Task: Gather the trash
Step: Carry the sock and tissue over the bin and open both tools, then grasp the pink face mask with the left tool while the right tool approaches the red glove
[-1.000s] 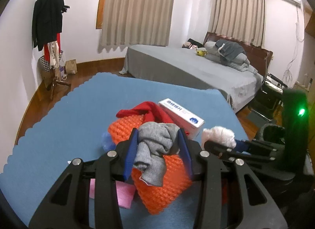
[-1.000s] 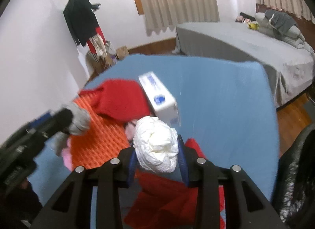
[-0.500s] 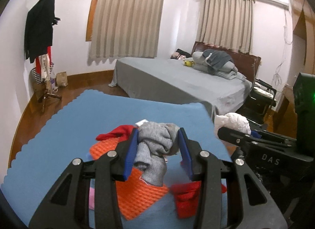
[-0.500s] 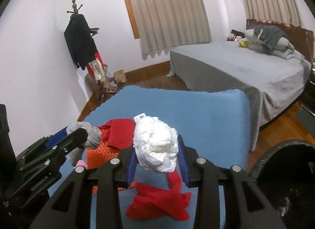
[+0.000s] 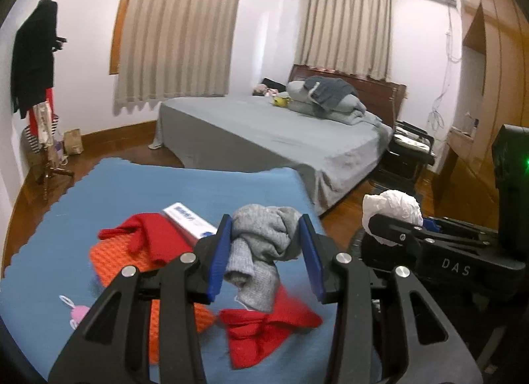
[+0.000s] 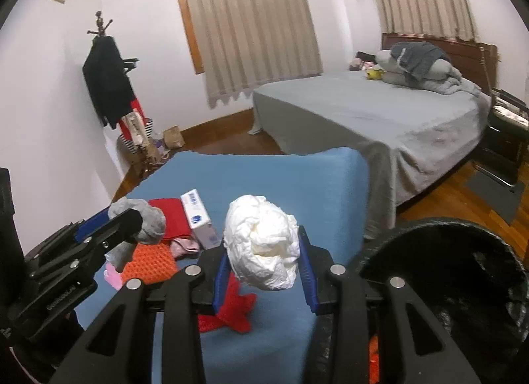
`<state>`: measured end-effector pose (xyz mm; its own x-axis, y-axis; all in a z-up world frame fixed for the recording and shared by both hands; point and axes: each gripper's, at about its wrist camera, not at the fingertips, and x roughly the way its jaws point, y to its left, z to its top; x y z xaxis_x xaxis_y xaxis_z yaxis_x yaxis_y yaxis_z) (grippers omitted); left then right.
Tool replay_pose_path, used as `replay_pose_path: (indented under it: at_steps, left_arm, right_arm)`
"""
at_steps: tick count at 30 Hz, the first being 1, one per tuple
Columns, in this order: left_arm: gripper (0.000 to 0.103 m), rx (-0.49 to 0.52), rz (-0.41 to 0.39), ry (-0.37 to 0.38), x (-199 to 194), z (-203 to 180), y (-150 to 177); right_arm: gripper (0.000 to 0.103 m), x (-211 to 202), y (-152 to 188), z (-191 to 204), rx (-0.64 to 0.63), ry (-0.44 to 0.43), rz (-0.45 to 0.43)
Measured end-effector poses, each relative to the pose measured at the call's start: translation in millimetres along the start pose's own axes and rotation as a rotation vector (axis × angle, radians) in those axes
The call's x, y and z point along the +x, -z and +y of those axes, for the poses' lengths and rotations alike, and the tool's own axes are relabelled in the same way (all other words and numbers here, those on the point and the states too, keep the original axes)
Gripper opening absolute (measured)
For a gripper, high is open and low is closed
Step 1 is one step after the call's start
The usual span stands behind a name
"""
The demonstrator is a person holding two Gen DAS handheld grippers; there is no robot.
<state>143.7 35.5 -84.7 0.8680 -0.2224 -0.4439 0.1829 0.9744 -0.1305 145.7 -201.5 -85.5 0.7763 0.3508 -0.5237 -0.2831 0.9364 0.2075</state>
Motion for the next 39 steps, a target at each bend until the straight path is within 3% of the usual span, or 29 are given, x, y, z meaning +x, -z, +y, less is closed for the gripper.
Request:
replay_pose_path:
  at_steps: [18, 24, 33, 39]
  left_arm:
    - [0.04, 0.079, 0.072, 0.247, 44, -105, 11]
    - [0.04, 0.109, 0.108, 0.326, 63, -144, 19]
    - [0.048, 0.128, 0.179, 0.395, 88, -175, 39]
    - [0.066, 0.118, 0.156, 0.34, 80, -155, 36]
  right_arm:
    - [0.036, -60, 37, -119, 0.157, 0.258, 0.016]
    - [0.041, -77, 51, -151, 0.209, 0.334, 0.021]
    - [0.063, -97, 57, -173, 0.25, 0.414, -0.009]
    - [0.089, -99, 56, -173, 0.24, 0.429, -0.03]
